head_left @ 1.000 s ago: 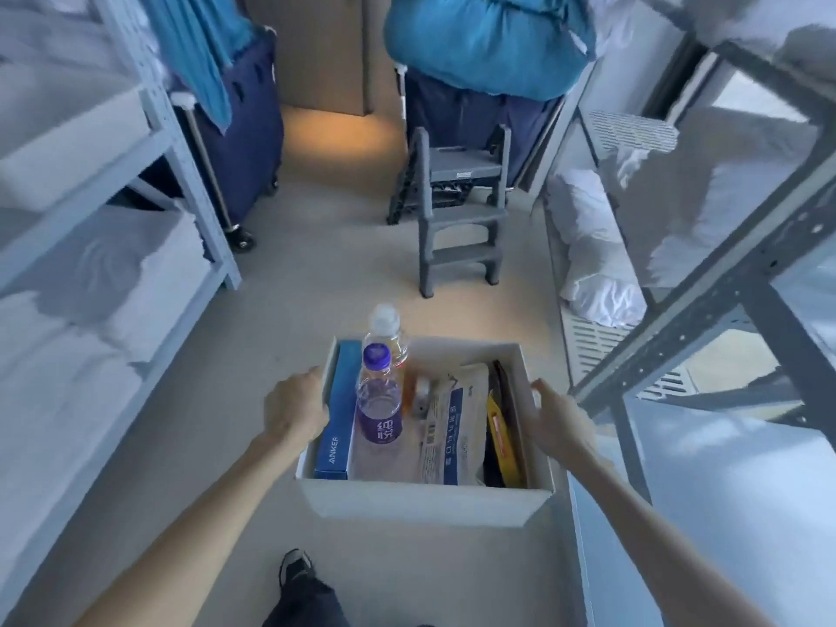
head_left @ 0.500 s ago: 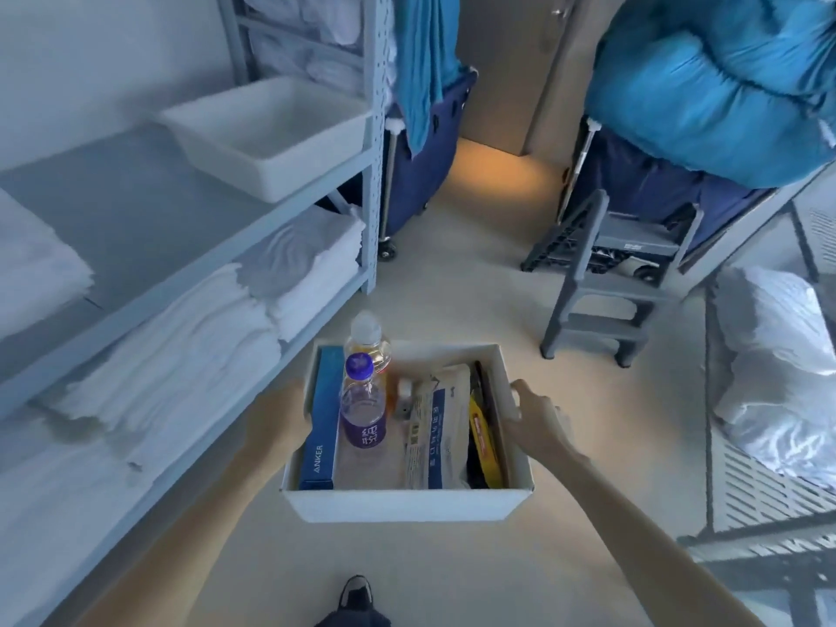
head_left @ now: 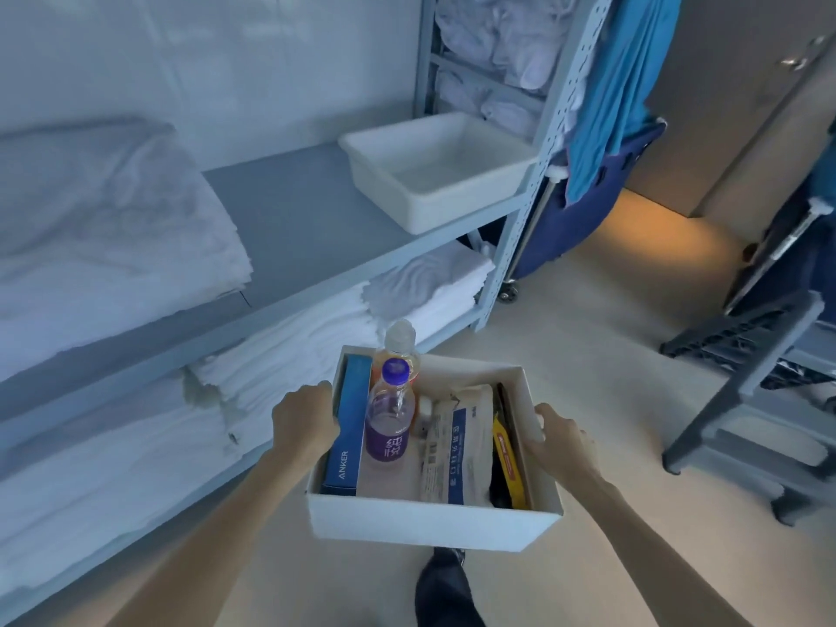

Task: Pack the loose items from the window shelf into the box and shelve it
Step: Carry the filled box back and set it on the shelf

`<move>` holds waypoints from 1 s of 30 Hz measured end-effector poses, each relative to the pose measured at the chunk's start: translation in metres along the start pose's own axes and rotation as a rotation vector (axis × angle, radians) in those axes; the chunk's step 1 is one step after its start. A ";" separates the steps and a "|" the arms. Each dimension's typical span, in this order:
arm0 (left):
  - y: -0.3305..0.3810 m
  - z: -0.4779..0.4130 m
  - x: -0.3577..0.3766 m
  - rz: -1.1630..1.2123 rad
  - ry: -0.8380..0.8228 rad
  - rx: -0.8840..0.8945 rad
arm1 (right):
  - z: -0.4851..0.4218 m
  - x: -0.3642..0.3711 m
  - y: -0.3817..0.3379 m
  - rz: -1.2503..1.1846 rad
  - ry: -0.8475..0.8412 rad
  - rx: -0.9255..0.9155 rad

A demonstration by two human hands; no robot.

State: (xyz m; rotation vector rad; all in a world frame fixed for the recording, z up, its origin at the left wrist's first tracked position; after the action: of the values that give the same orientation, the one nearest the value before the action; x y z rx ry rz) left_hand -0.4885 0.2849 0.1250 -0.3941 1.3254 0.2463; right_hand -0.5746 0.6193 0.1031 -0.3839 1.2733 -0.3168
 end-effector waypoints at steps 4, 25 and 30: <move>0.018 -0.039 -0.012 0.020 0.006 -0.064 | -0.058 -0.015 -0.007 0.009 -0.031 -0.046; 0.089 -0.239 -0.142 0.176 0.189 -0.254 | -0.330 -0.171 -0.078 -0.031 0.011 -0.272; 0.087 -0.294 -0.188 0.230 0.302 -0.258 | -0.379 -0.211 -0.107 -0.076 0.093 -0.286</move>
State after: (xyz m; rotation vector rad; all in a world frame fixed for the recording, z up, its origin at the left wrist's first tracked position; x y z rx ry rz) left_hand -0.8276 0.2511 0.2393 -0.5098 1.6443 0.5717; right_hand -0.9982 0.5766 0.2392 -0.6688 1.4019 -0.2182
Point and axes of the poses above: each hand's wrist, its own z-axis away from the middle knuckle, its own x-axis out of the palm, y = z × x, the point moved 8 cm from there along -z, towards the middle knuckle, and after that the axes turned 15 degrees about -z, right-handed, at the moved point
